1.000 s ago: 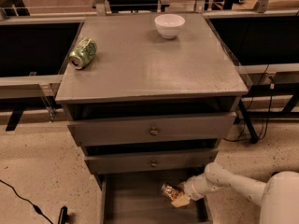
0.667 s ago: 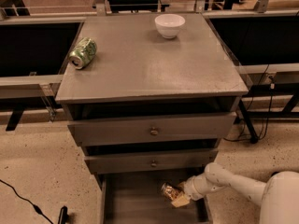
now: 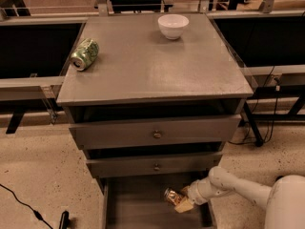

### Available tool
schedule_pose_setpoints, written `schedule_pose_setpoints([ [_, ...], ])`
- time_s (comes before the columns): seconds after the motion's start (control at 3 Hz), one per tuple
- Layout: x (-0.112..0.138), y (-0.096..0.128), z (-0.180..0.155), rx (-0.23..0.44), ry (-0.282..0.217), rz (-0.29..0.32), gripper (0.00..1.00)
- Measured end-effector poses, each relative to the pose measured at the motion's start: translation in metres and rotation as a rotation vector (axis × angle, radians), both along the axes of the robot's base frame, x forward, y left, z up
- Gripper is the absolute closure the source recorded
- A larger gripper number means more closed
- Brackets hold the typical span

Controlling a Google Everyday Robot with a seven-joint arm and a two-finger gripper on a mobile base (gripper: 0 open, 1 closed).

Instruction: Place orange can into bottom drawer

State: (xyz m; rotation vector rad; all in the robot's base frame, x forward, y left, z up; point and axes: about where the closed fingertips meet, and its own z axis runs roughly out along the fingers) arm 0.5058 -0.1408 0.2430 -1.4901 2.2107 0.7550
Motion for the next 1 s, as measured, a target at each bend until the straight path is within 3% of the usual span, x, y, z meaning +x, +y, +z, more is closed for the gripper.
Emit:
schedule_pose_setpoints([
  [0.33, 0.0, 0.0, 0.0, 0.0, 0.0, 0.0, 0.12],
  [0.67, -0.0001, 0.0001, -0.0001, 0.0, 0.0, 0.0, 0.0],
  [1.0, -0.0001, 0.0001, -0.0001, 0.0, 0.0, 0.0, 0.0],
])
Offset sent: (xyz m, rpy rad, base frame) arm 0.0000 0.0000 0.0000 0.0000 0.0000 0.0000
